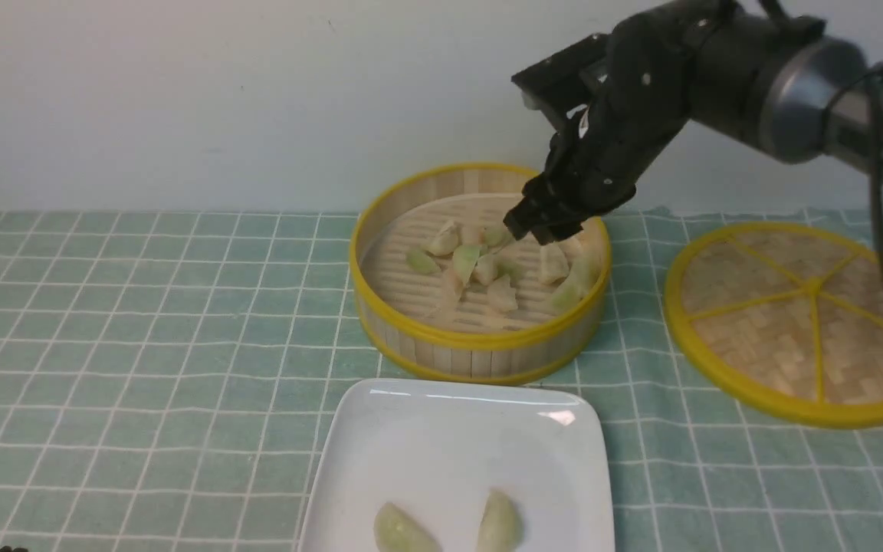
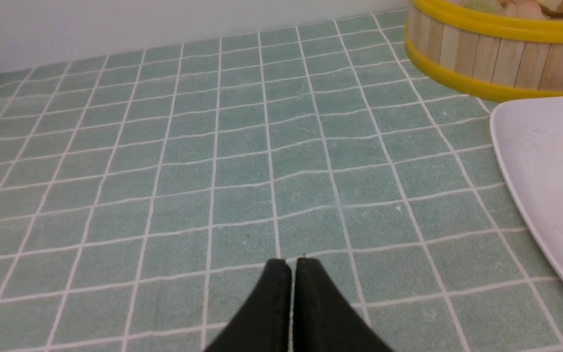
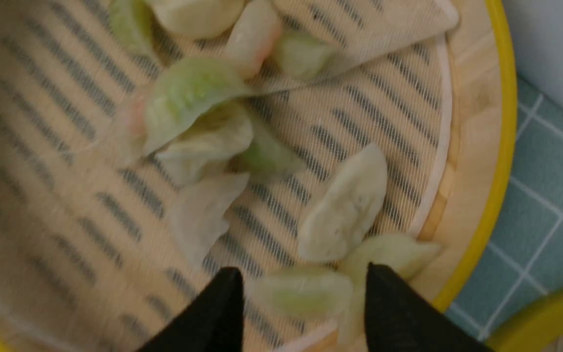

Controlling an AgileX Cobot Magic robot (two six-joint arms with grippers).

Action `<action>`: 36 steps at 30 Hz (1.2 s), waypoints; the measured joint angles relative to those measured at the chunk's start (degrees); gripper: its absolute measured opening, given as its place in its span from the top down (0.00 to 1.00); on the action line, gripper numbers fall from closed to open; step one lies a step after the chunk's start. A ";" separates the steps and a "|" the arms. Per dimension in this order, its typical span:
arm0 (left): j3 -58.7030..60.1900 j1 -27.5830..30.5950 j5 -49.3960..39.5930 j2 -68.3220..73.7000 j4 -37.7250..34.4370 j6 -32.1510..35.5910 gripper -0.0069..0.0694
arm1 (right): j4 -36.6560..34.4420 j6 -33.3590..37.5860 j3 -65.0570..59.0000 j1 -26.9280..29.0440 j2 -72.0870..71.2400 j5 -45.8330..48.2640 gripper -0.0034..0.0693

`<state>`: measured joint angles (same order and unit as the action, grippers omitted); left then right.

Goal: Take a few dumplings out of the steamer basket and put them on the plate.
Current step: Use the right arm to grab a dumpling from inside the steamer

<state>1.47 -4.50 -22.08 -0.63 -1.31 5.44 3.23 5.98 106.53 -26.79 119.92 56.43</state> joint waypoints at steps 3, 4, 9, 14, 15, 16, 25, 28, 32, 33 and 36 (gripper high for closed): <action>0.00 0.00 0.00 0.00 0.00 0.00 0.92 | 3.51 -1.07 1.16 0.00 5.06 -4.69 0.29; 0.00 0.00 0.00 0.00 0.00 0.00 0.92 | 4.33 -1.66 1.24 0.00 6.24 -5.96 0.26; 0.00 0.00 0.00 0.00 0.00 0.00 0.92 | 6.82 -6.66 1.24 0.31 10.48 -10.00 0.21; 0.00 0.00 0.00 0.00 0.00 0.00 0.92 | 6.14 -7.69 1.44 1.10 12.02 -11.01 0.27; 0.00 0.00 0.00 0.00 0.00 0.00 0.92 | 5.93 -7.69 1.50 1.19 12.09 -10.94 0.29; 0.00 0.00 0.00 0.00 0.00 0.00 0.92 | 5.62 -7.56 1.69 1.20 12.31 -10.71 0.34; 0.00 0.00 0.00 0.00 0.00 0.00 0.92 | 4.33 -6.79 1.76 1.31 10.79 -6.40 0.56; 0.00 0.00 0.00 0.00 0.00 0.00 0.92 | 2.60 -6.73 1.52 1.31 5.00 -2.50 0.56; 0.00 0.00 0.00 0.00 0.00 0.00 0.92 | -1.38 -4.67 1.52 1.31 -2.49 -0.22 0.56; 0.00 0.00 0.00 0.00 0.00 0.00 0.92 | -4.15 -2.84 1.63 1.31 -6.41 1.29 0.56; 0.00 0.00 0.00 0.00 0.00 0.00 0.92 | -9.97 0.56 1.69 1.31 -11.75 6.58 0.56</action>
<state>1.47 -4.50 -22.08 -0.63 -1.31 5.44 -6.74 6.54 108.23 -25.48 108.16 63.01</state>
